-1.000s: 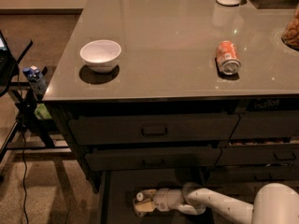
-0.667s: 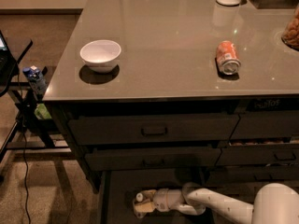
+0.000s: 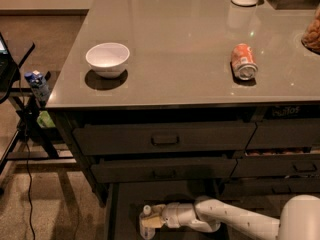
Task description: Pick blue plastic bottle from bottom drawer and place on counter
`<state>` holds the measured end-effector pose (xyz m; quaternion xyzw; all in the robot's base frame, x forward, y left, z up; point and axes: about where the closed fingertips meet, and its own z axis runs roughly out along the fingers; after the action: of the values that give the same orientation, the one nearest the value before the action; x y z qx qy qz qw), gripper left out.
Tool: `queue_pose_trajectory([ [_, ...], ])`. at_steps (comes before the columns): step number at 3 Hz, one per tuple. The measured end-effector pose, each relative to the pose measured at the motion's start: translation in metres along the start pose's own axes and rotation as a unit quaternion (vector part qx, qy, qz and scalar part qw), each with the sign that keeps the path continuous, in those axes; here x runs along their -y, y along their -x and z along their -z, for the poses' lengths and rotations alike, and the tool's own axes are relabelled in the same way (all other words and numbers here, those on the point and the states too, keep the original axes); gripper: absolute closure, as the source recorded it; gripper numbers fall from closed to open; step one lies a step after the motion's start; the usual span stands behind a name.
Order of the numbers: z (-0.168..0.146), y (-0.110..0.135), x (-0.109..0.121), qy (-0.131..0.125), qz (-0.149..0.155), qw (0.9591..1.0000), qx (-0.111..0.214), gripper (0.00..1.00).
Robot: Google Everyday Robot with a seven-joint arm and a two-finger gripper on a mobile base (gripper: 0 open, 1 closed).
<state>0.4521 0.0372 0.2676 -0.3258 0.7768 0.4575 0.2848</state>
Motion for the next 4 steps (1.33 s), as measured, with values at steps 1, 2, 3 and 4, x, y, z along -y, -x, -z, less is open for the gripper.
queue_pose_trajectory([
  [1, 0.009, 0.019, -0.014, -0.009, 0.000, 1.0000, 0.004, 1.00],
  [2, 0.020, 0.045, -0.025, -0.021, 0.017, 0.9996, 0.012, 1.00],
  [3, 0.034, 0.084, -0.041, -0.035, 0.044, 0.9983, 0.018, 1.00],
  [4, 0.034, 0.083, -0.041, -0.035, 0.042, 0.9983, 0.018, 1.00],
])
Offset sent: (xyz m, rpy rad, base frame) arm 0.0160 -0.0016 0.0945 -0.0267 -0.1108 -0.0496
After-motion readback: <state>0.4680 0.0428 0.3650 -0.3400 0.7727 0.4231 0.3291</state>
